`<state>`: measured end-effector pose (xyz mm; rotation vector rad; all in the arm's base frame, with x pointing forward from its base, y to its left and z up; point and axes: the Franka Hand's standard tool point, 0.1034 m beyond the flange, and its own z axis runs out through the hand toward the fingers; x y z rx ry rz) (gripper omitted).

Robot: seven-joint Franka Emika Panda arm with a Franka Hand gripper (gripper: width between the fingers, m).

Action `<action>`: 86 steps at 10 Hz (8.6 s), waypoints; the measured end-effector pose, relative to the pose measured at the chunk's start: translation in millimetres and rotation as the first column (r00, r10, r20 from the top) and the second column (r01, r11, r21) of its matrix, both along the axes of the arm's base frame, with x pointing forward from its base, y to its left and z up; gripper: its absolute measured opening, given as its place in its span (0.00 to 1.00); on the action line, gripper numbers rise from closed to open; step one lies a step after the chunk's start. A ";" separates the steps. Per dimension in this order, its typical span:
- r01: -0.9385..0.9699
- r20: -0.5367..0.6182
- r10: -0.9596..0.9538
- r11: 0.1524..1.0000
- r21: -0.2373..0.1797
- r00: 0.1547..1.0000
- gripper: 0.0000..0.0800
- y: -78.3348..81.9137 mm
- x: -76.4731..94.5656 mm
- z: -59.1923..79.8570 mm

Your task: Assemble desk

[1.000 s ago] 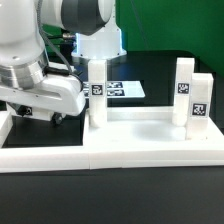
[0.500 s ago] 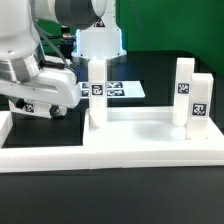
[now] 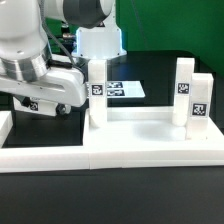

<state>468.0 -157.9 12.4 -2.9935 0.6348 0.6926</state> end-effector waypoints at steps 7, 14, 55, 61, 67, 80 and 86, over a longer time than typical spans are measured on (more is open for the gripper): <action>0.242 -0.057 -0.236 0.957 0.159 0.970 0.81 23.3 -3.7 24.9; 0.342 -0.149 -0.324 0.932 0.121 0.934 0.81 19.5 -16.2 19.5; 0.732 -0.445 -0.646 0.680 0.033 0.620 0.81 35.6 -90.4 12.1; 0.754 -0.493 -0.653 0.657 0.008 0.575 0.81 35.0 -138.7 -3.3; 0.760 -0.483 -0.657 0.650 0.026 0.579 0.81 27.1 -118.7 12.1; 0.859 -0.384 -0.799 0.512 -0.028 0.464 0.81 -58.0 -132.0 2.2; 0.855 -0.335 -0.810 0.519 -0.028 0.481 0.81 -54.3 -124.2 -6.4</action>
Offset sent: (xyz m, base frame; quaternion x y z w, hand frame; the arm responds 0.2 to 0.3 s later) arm -0.0098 0.0241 0.0204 0.2039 -0.0934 0.1254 0.9664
